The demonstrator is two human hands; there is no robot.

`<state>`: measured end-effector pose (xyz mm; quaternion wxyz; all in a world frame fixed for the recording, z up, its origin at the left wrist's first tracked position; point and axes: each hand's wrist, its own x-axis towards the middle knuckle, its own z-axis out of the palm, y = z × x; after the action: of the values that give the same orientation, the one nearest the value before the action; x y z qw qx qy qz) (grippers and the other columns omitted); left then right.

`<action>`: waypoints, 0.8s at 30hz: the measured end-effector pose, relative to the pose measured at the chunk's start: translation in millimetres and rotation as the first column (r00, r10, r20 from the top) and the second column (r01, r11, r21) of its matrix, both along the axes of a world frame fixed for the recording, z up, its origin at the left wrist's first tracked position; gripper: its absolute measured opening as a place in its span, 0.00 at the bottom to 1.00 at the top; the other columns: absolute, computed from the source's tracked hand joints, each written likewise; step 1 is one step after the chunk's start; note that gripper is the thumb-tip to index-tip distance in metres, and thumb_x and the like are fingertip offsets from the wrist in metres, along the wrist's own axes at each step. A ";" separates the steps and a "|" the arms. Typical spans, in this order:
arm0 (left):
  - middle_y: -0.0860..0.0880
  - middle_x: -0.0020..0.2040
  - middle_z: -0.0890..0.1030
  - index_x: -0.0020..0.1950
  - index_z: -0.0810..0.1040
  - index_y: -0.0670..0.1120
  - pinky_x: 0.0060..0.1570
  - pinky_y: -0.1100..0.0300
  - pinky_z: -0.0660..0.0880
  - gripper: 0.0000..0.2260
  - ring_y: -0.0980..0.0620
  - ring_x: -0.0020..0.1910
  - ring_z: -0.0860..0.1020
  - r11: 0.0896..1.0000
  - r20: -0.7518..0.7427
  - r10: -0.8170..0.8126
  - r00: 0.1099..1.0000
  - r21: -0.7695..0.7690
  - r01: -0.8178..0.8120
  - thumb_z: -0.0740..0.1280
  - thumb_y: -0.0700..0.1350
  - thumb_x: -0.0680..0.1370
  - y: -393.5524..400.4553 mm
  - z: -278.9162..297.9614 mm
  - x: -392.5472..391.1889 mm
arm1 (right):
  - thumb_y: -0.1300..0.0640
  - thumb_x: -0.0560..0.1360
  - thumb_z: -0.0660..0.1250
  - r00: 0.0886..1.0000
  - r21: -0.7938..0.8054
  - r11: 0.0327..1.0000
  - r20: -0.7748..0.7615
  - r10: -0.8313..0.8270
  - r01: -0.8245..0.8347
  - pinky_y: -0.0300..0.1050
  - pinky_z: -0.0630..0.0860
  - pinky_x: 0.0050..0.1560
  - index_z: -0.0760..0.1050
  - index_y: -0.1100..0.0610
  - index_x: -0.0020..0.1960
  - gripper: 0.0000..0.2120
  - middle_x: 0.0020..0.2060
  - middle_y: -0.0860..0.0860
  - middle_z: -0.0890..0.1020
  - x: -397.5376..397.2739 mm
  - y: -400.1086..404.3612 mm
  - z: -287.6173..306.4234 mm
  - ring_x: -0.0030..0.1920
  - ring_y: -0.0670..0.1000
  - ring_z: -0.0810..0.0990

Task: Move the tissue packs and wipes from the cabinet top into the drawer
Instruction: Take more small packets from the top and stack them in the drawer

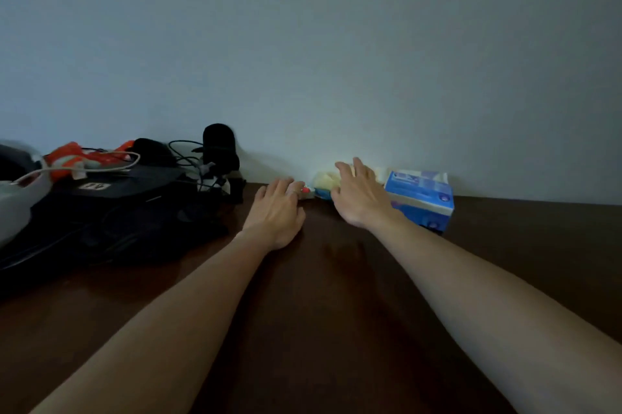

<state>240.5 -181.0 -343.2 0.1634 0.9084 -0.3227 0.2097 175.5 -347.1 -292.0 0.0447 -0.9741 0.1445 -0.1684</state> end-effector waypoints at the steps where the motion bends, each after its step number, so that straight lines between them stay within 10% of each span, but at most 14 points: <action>1: 0.45 0.78 0.62 0.79 0.59 0.49 0.74 0.47 0.56 0.26 0.45 0.78 0.58 1.000 -0.011 -0.009 1.000 0.017 0.009 0.58 0.52 0.82 -10.3 -2.0 15.3 | 0.48 0.84 0.55 0.998 0.029 0.999 -0.046 -0.031 0.033 0.60 0.66 0.70 0.54 0.47 0.81 0.27 0.82 0.55 0.53 16.5 -10.4 -3.3 0.79 0.61 0.57; 9: 0.41 0.68 0.73 0.71 0.69 0.47 0.66 0.45 0.70 0.19 0.41 0.67 0.70 0.999 -0.218 -0.029 0.976 0.016 0.034 0.59 0.50 0.81 -33.8 1.8 51.6 | 0.49 0.83 0.56 0.974 -0.176 0.984 -0.219 -0.052 0.013 0.60 0.69 0.66 0.66 0.45 0.73 0.19 0.72 0.59 0.68 37.6 -33.8 -23.1 0.71 0.66 0.69; 19: 0.44 0.61 0.73 0.66 0.68 0.48 0.57 0.50 0.75 0.19 0.45 0.59 0.73 0.996 -0.145 0.079 0.986 0.061 -0.071 0.63 0.56 0.79 57.4 5.6 -105.9 | 0.47 0.80 0.68 0.974 -0.080 0.976 -0.119 0.194 -0.204 0.48 0.77 0.49 0.73 0.42 0.54 0.05 0.58 0.49 0.77 -130.6 20.3 -6.7 0.51 0.51 0.78; 24: 0.39 0.68 0.68 0.76 0.62 0.43 0.63 0.47 0.70 0.27 0.39 0.66 0.70 0.939 -0.203 0.087 0.975 -0.311 -0.149 0.65 0.51 0.81 103.6 24.5 -192.4 | 0.53 0.80 0.69 0.929 0.318 0.928 0.363 0.068 -0.192 0.45 0.73 0.47 0.76 0.44 0.58 0.09 0.48 0.45 0.78 -200.6 49.9 11.6 0.51 0.50 0.79</action>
<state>48.1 -77.4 -318.7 0.3272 0.9025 -0.2116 0.1834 -25.2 -297.2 -280.4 0.2523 -0.9132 0.0960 -0.3052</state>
